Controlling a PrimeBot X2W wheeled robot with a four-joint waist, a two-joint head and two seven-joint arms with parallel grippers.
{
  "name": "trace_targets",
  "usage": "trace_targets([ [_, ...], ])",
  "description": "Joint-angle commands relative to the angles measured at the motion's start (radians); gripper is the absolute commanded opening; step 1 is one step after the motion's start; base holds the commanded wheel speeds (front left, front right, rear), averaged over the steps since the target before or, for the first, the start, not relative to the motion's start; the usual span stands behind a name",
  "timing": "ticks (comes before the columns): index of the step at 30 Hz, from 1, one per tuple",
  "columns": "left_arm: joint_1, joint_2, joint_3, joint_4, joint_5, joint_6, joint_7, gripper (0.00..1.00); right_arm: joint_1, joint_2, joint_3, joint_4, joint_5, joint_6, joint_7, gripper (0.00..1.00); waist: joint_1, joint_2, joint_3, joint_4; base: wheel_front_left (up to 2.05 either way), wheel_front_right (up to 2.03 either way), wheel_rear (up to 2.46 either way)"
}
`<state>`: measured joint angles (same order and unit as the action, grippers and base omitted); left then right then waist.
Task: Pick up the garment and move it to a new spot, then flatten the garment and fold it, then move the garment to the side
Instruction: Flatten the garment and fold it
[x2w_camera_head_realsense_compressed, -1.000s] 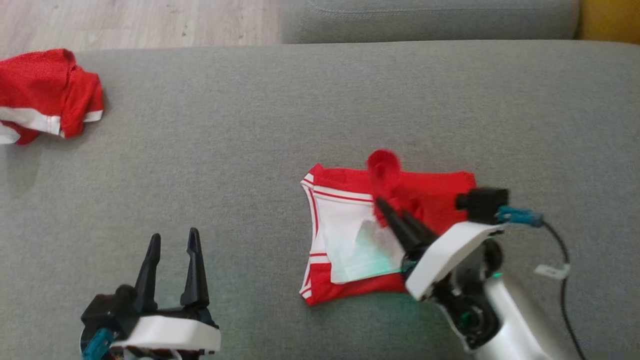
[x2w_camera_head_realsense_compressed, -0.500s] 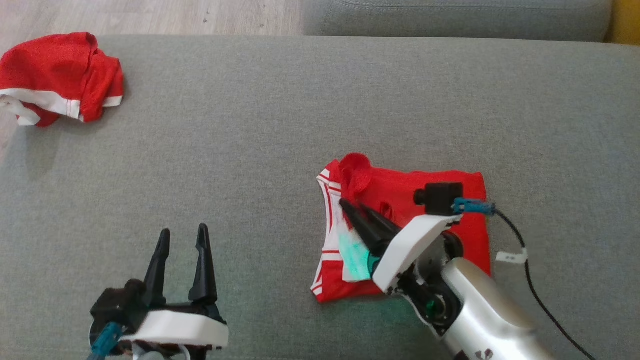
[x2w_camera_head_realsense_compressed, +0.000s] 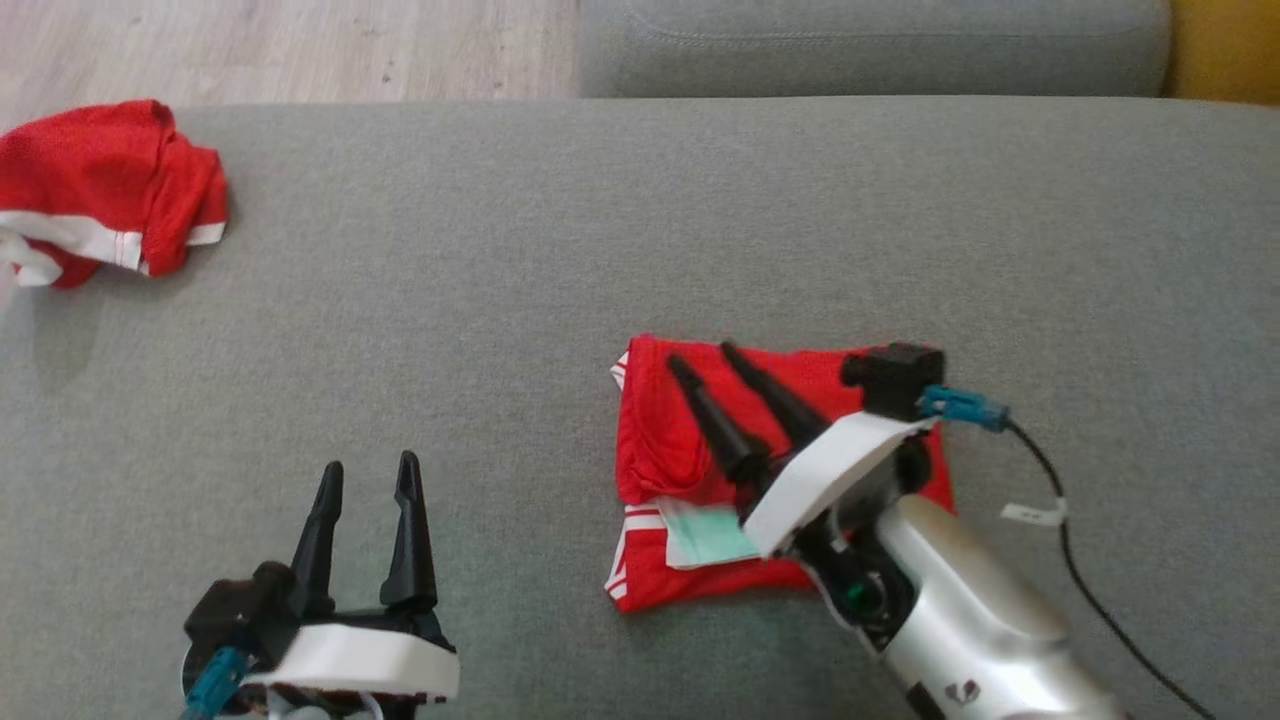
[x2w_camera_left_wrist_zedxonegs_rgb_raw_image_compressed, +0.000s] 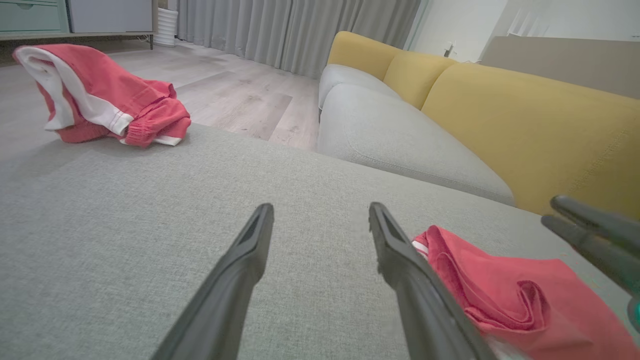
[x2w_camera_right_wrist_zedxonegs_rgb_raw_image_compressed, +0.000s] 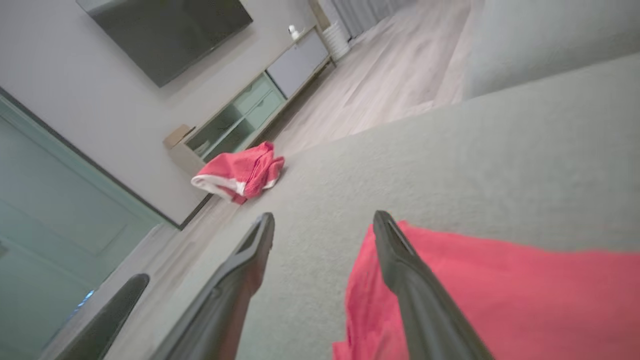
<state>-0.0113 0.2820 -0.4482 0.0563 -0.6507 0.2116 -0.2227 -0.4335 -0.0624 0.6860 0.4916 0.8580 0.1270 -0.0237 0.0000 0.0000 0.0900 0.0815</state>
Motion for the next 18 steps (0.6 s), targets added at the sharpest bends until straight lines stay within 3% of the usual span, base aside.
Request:
trace_targets([
  [1,-0.018,0.012,0.031,-0.033,0.000,0.005,-0.013,1.00,-0.028,0.012,-0.036,-0.026,-0.059,0.004,-0.028,1.00,0.0000,0.0000,-0.010,-0.010,0.00,0.00,0.00],
  [8,-0.007,0.013,0.020,-0.036,0.000,0.009,-0.007,1.00,0.026,0.012,-0.234,-0.016,-0.223,0.004,-0.044,1.00,0.0000,0.0000,-0.025,-0.025,0.00,0.00,0.00],
  [14,-0.003,0.014,0.010,-0.035,0.000,0.010,-0.003,1.00,0.085,-0.013,-0.341,-0.049,-0.408,0.004,-0.035,1.00,0.0000,0.0000,-0.026,-0.025,0.00,0.00,0.00],
  [15,-0.003,0.014,0.008,-0.035,0.000,0.010,-0.002,1.00,0.094,-0.021,-0.346,-0.053,-0.440,0.004,-0.031,0.72,0.0000,0.0000,-0.025,-0.023,0.00,0.00,0.00],
  [16,-0.003,0.014,0.008,-0.035,0.000,0.010,-0.002,1.00,0.094,-0.021,-0.346,-0.053,-0.440,0.004,-0.031,0.72,0.0000,0.0000,-0.025,-0.023,0.00,0.00,0.00],
  [17,-0.004,0.014,0.007,-0.035,0.000,0.009,-0.001,1.00,0.102,-0.030,-0.350,-0.055,-0.472,0.004,-0.026,0.46,0.0000,0.0000,-0.024,-0.021,0.00,0.00,0.00],
  [18,-0.004,0.015,0.006,-0.034,0.000,0.009,0.000,1.00,0.110,-0.037,-0.351,-0.054,-0.498,0.004,-0.021,0.27,0.0000,0.0000,-0.023,-0.019,0.00,0.00,0.00],
])
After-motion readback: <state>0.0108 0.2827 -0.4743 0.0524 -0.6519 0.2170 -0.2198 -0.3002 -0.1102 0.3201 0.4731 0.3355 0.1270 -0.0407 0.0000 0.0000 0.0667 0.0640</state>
